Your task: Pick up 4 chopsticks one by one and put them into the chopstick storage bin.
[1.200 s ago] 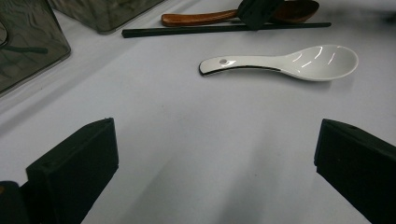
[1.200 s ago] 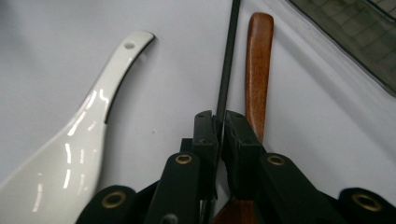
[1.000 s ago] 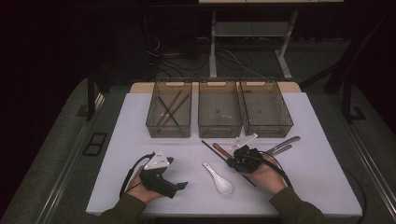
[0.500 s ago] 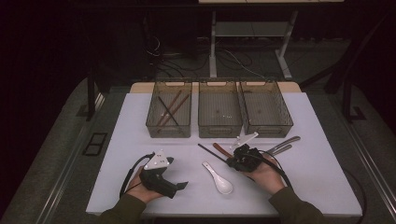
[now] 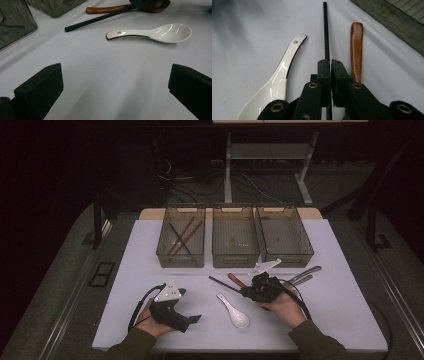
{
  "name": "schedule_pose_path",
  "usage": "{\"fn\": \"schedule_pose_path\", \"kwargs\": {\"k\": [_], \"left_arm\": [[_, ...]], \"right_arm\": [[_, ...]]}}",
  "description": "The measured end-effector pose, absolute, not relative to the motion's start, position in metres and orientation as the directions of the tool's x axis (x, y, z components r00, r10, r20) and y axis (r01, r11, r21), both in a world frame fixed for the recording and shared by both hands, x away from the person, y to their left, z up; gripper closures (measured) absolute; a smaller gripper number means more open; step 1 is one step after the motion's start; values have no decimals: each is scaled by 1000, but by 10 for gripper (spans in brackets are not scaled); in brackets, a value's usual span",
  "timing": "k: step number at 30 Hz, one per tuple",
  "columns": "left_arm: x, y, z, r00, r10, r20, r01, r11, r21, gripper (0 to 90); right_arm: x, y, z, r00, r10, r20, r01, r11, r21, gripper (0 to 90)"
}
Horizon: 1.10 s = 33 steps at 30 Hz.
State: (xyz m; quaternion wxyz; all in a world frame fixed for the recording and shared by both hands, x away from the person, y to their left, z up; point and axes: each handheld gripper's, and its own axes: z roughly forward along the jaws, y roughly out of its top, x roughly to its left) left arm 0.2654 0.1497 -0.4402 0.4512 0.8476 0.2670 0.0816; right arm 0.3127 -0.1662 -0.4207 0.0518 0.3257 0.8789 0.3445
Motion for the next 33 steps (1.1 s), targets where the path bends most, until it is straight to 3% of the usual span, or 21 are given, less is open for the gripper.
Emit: {"fn": "schedule_pose_path", "kwargs": {"k": [33], "left_arm": [[267,150,-441,844,528,-98,378,-454,807,0]], "right_arm": [[315,-174,-380,-800,579,160,487,469,737,863]]}}
